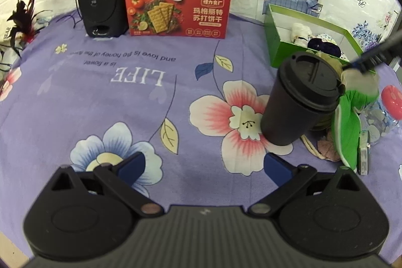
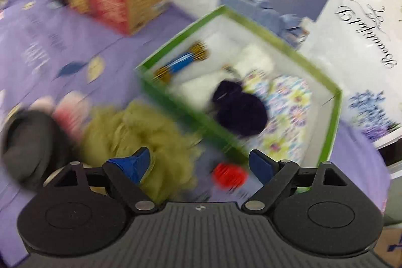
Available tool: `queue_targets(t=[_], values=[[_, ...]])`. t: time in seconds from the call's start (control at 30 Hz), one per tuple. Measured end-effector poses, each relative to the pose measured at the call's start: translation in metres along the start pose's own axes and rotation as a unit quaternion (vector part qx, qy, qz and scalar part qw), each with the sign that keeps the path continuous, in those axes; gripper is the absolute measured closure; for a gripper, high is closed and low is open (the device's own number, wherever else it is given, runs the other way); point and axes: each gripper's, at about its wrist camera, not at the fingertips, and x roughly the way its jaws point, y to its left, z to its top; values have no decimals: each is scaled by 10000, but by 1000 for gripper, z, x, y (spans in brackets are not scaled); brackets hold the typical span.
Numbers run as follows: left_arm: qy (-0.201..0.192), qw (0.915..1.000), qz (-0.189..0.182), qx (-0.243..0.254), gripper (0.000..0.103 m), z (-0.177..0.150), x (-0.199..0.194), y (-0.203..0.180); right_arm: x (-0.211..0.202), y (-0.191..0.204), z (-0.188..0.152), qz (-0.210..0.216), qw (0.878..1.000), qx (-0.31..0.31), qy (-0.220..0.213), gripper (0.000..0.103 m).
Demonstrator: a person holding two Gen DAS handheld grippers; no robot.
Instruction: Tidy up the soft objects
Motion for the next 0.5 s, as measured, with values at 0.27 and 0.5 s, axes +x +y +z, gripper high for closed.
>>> queue_targets(t=[0.27, 0.5], values=[[-160, 9992, -136, 331, 3, -9, -21, -25, -40, 72, -83, 415, 9949, -919, 18, 30], [-227, 9977, -214, 601, 3, -15, -34, -42, -93, 80, -146, 894, 9934, -326, -641, 30]])
